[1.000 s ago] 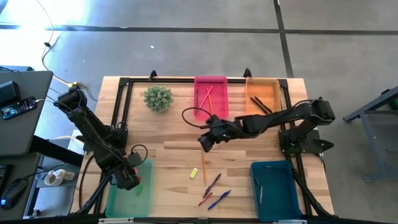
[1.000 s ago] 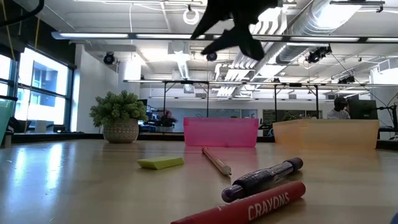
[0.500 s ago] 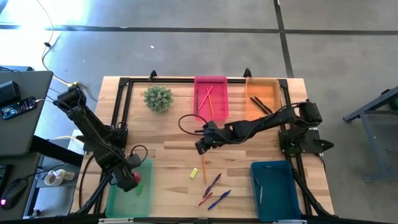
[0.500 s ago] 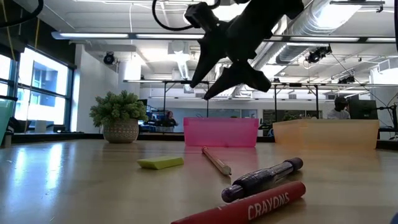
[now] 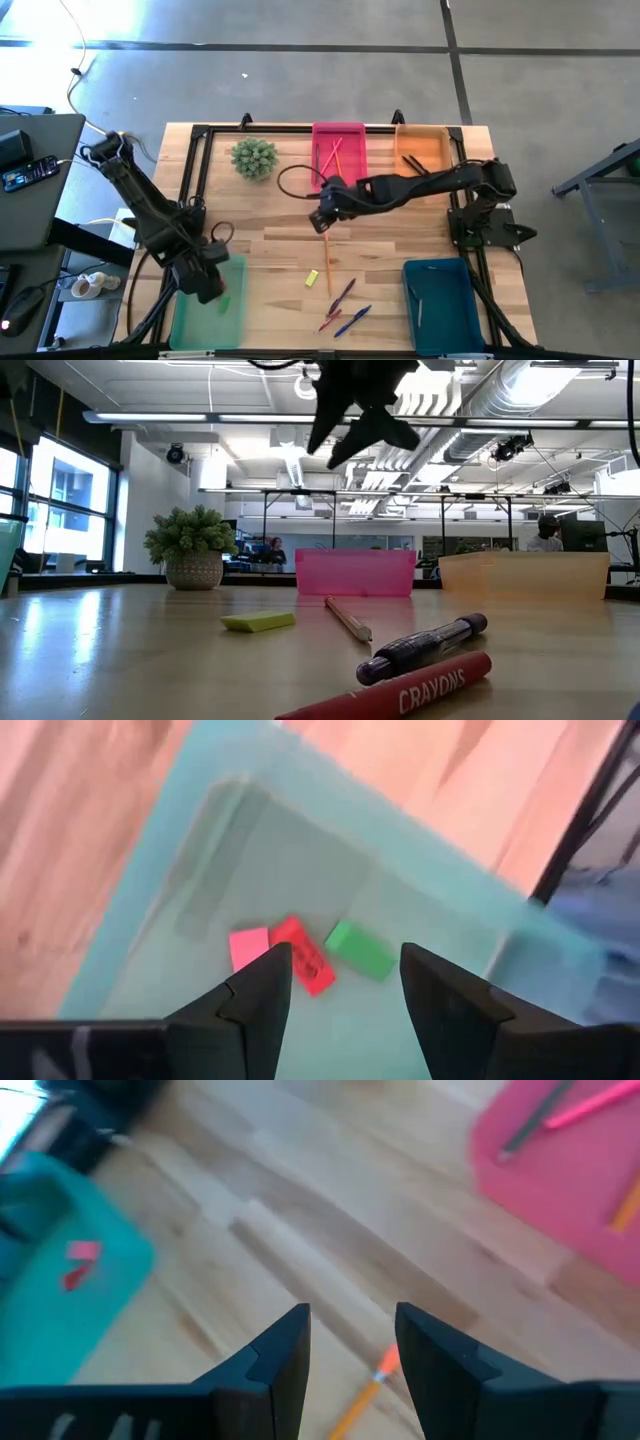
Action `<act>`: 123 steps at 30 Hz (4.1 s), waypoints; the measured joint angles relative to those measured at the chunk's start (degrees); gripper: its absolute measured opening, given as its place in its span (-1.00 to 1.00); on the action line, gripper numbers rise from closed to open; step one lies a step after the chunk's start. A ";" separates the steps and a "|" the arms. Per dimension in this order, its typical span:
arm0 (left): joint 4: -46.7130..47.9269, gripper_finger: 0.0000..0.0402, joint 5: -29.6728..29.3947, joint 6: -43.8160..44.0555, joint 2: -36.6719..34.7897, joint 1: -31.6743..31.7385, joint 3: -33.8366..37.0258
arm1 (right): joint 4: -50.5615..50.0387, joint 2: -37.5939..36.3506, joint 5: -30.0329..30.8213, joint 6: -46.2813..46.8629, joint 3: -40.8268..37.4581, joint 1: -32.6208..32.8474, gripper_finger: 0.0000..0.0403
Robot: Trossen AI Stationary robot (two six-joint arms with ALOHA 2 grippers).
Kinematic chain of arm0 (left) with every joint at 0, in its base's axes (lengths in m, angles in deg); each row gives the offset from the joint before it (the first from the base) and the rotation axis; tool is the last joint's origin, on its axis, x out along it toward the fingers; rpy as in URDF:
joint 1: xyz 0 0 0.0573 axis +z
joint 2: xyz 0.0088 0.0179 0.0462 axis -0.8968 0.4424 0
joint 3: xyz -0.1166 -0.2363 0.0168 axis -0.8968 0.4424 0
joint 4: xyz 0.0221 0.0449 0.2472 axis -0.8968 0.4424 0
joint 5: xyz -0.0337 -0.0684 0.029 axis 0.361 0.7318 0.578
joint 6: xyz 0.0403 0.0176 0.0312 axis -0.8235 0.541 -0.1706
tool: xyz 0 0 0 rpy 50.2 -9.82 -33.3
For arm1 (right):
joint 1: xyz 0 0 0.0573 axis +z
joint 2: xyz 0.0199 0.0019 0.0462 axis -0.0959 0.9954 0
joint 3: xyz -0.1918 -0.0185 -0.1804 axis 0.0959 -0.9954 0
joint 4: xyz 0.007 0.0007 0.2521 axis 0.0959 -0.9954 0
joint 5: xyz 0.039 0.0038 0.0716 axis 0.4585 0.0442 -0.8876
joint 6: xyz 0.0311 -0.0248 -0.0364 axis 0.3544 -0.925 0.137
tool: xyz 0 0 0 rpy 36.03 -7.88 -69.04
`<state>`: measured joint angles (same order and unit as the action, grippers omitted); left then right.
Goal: Sort crayons/erasers/pens/pencils in bins
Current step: Put the yellow pencil into the pink bin
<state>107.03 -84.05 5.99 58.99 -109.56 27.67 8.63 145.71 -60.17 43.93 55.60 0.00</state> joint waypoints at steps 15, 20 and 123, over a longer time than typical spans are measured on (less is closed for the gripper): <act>0.17 -0.20 3.09 -5.32 -4.91 1.53 0.00 | -14.43 0.99 0.91 12.58 0.85 1.68 -0.30; 0.14 -0.20 2.89 -5.42 -5.86 1.58 0.00 | -15.25 2.58 -0.08 15.03 0.83 2.14 -0.30; -0.05 -0.20 -22.47 -10.05 -6.05 2.47 0.02 | -28.43 21.91 29.84 -14.90 43.62 -11.26 -0.94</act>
<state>106.99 -106.52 -4.06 52.94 -107.09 27.69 -19.79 167.62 -30.34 29.04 99.23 -11.26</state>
